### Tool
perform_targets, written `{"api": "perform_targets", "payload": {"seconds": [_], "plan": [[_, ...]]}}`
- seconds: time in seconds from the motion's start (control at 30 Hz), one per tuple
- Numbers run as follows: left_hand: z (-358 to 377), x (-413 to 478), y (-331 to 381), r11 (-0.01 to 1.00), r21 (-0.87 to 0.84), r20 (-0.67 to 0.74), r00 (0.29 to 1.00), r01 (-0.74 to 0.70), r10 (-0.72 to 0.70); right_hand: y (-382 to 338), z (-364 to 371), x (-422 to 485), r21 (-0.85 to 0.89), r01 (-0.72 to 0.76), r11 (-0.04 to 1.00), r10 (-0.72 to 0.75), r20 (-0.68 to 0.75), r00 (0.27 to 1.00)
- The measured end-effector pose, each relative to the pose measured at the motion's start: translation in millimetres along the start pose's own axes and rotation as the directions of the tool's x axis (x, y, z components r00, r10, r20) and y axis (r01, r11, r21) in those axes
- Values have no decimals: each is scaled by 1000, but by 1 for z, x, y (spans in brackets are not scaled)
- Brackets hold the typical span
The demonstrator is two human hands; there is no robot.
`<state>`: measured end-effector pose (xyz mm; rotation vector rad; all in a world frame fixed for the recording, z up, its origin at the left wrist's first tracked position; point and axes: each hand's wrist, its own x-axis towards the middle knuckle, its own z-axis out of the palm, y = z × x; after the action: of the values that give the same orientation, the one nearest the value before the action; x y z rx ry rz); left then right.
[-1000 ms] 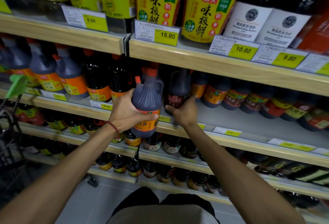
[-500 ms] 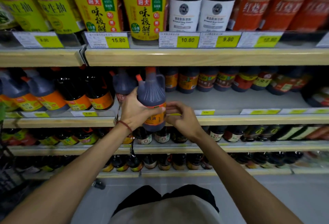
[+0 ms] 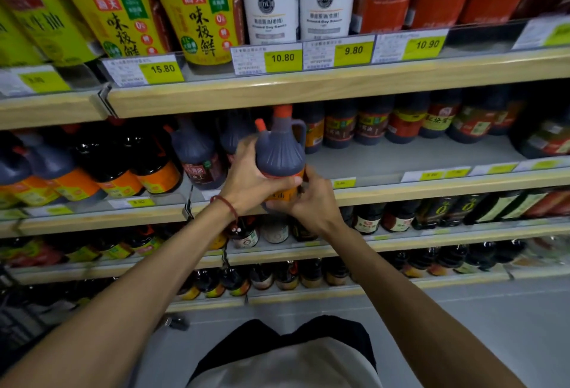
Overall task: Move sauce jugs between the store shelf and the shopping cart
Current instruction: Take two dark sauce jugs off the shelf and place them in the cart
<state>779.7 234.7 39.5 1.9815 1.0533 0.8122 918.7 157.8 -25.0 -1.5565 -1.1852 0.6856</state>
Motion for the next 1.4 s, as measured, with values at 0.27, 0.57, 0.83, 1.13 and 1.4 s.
{"api": "perform_targets", "payload": {"seconds": [0.27, 0.57, 0.83, 1.13, 1.4], "plan": [[-1, 10, -4, 993, -16, -22, 993, 118, -118, -2, -7, 20, 29, -47, 998, 47, -4, 999], [4, 17, 1, 977, -208, -93, 993, 57, -78, -9, -4, 41, -21, -17, 1000, 15, -92, 996], [9, 27, -18, 974, -227, -127, 990, 28, -58, 0, 5, 58, -180, -27, 983, -1, -154, 988], [4, 39, -38, 984, -176, -174, 985, -12, -19, -1, 19, 73, -249, -56, 967, 12, -174, 985], [1, 37, -52, 965, -260, -162, 985, 15, -59, 0, 35, 73, -241, -81, 967, 45, -152, 987]]}}
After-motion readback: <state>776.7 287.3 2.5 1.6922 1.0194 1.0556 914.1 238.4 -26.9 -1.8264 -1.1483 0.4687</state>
